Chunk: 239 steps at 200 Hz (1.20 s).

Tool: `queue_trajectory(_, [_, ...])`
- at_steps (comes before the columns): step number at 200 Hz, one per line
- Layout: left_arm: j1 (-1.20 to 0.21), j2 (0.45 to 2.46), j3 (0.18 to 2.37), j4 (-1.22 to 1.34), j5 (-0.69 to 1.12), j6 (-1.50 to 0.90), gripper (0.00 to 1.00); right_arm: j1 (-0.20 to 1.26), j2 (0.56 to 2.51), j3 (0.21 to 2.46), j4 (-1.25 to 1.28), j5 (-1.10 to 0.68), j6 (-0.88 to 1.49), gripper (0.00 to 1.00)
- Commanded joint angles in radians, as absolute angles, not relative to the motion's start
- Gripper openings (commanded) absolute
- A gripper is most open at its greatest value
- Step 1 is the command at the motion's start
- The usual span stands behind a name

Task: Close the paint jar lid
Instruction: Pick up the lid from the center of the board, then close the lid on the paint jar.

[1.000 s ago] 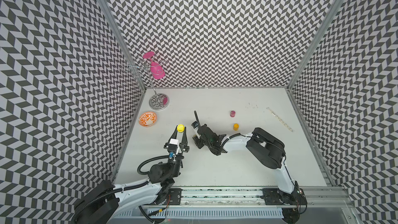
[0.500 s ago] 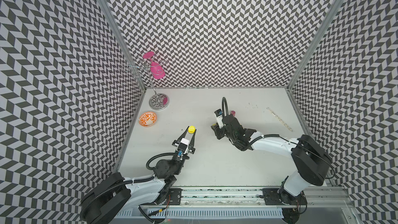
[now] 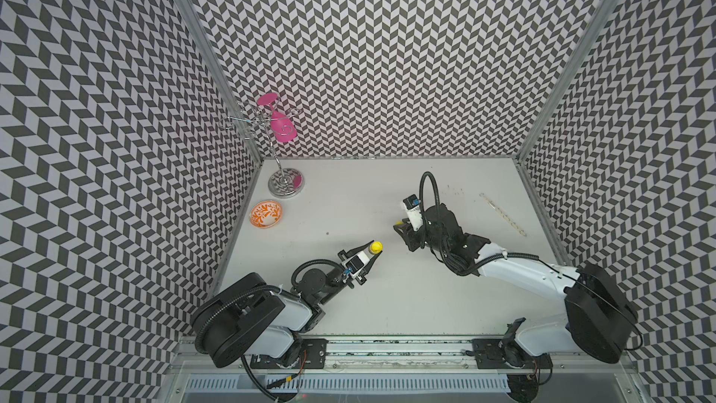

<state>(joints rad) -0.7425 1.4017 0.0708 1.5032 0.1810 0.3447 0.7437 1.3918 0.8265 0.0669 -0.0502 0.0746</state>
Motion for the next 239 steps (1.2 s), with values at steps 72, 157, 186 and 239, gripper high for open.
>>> queue_trajectory(72, [-0.736, 1.453, 0.184, 1.400, 0.164, 0.323, 0.29, 0.754, 1.255, 0.770, 0.166, -0.308, 0.015, 0.20])
queue_trajectory(157, [-0.726, 1.476, 0.213, 1.363, 0.109, 0.299, 0.29, 0.784, 1.220, 0.746, 0.211, -0.380, 0.006, 0.20])
queue_trajectory(186, [-0.723, 1.480, 0.219, 1.355, 0.107, 0.296, 0.28, 0.795, 1.220, 0.746, 0.219, -0.382, 0.005, 0.20])
queue_trajectory(239, [-0.718, 1.487, 0.233, 1.320, 0.069, 0.289, 0.28, 0.802, 1.201, 0.732, 0.238, -0.389, 0.006, 0.20])
